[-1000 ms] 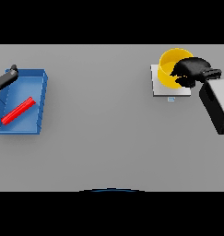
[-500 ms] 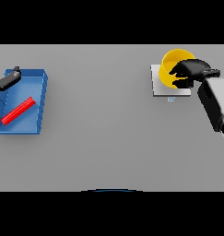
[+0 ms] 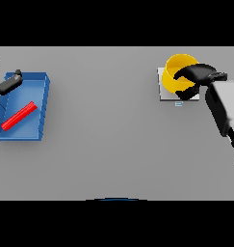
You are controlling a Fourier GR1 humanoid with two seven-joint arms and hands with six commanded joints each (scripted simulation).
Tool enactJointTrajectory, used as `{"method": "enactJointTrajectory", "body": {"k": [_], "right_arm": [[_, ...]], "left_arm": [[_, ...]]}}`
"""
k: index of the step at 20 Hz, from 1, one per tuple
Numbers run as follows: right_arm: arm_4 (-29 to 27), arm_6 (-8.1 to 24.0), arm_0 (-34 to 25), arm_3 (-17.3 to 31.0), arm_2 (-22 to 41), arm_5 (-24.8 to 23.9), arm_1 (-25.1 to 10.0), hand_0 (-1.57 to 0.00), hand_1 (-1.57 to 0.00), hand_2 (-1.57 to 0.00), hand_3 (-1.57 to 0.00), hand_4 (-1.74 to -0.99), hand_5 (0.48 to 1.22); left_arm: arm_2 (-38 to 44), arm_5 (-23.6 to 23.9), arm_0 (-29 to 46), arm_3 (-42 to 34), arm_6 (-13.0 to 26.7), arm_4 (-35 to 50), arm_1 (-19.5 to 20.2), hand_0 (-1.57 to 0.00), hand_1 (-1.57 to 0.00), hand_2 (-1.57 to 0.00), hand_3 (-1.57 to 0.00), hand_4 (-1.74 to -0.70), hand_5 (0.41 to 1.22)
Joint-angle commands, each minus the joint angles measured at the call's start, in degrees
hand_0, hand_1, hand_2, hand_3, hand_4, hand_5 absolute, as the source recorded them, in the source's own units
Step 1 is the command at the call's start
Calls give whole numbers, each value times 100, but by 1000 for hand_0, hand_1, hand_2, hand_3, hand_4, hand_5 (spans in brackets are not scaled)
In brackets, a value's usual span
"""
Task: Pick up the red beaker and tilt it to pour out 1 green nut into yellow bowl. Pick up the yellow bowl and place it on the metallic measuring scale.
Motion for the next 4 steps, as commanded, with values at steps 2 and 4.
{"method": "enactJointTrajectory", "body": {"k": [2, 4], "right_arm": [[49, -65, -73, 84, 28, 31, -35, -83, -73, -173, -387, -1325, 737], [102, -25, -159, 200, 50, 38, -2, -53, -47, -115, -348, -1308, 733]], "left_arm": [[63, 12, -13, -89, 32, 71, 38, 1, 1, 1, 1, -816, 733], [50, 4, -35, 28, 11, 40, 2, 1, 1, 1, 1, -821, 734]]}}
